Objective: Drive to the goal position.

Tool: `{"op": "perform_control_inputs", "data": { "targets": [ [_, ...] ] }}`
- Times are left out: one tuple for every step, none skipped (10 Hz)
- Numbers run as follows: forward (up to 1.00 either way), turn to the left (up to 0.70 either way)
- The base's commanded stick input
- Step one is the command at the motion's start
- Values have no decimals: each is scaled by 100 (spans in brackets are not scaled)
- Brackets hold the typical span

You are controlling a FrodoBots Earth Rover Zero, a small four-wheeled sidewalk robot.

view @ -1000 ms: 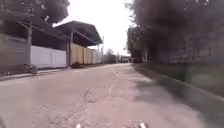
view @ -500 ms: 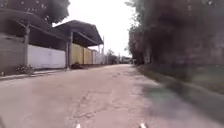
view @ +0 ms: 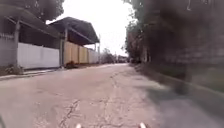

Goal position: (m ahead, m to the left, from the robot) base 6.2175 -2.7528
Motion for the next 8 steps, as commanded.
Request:
{"op": "perform_control_inputs", "data": {
  "targets": [
    [85,0],
    [85,0],
    [85,0],
    [85,-21],
    [85,-34],
    [85,-34],
    [85,-34],
    [85,-34]
  ]
}}
